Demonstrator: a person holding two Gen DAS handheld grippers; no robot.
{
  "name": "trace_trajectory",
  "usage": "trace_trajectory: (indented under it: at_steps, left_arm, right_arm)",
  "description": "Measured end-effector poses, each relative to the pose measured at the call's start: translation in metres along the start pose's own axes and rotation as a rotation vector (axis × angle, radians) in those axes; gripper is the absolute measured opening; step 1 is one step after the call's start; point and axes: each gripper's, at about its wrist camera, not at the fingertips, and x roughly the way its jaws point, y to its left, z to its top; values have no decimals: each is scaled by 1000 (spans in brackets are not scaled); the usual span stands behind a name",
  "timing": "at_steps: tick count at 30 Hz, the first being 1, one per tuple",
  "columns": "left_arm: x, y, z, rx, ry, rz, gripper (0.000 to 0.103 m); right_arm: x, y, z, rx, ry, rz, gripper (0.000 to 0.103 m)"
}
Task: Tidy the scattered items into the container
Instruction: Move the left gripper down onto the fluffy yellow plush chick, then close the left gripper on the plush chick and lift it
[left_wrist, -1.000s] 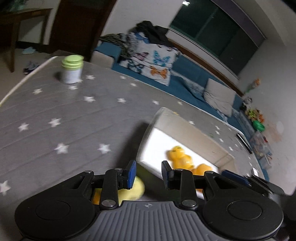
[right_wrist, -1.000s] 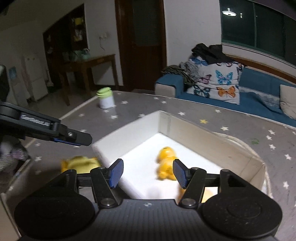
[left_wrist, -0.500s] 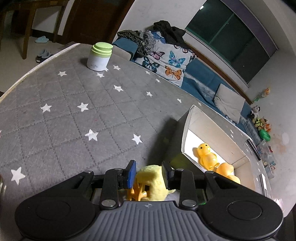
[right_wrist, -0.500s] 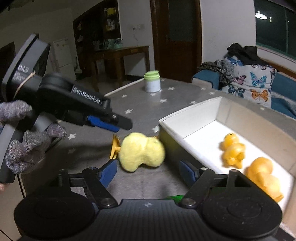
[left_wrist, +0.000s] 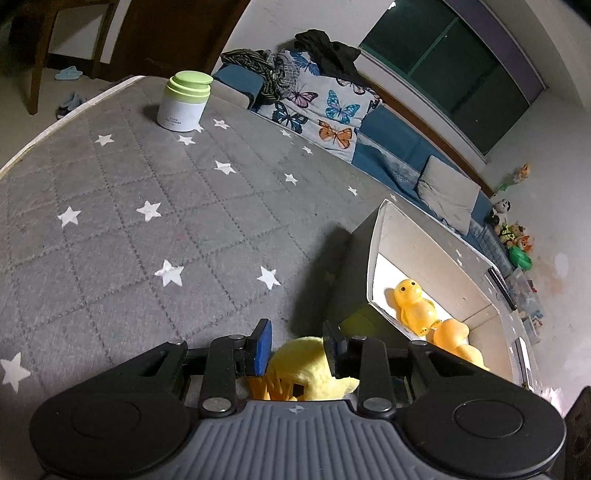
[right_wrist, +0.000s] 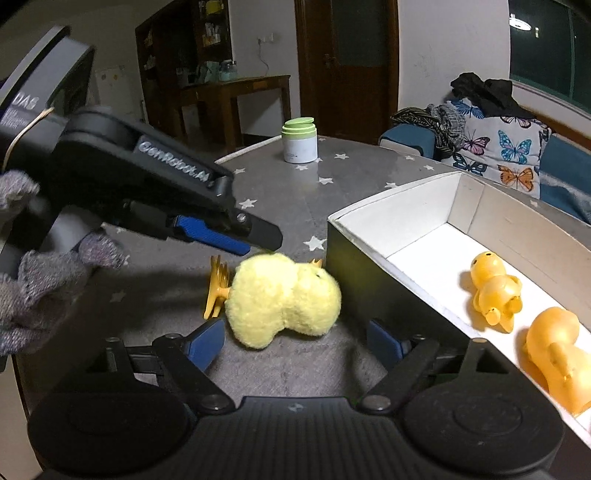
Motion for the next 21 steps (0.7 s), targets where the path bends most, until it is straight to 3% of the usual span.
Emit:
trace_trajectory:
  at_steps: [15, 21]
  left_arm:
    - [3, 3, -2, 24, 11, -36, 35]
    - [8, 8, 1, 13, 8, -21, 35]
  right_arm:
    - [13, 17, -2, -64, -23, -53, 86]
    - [25, 20, -3, -83, -4, -58, 79]
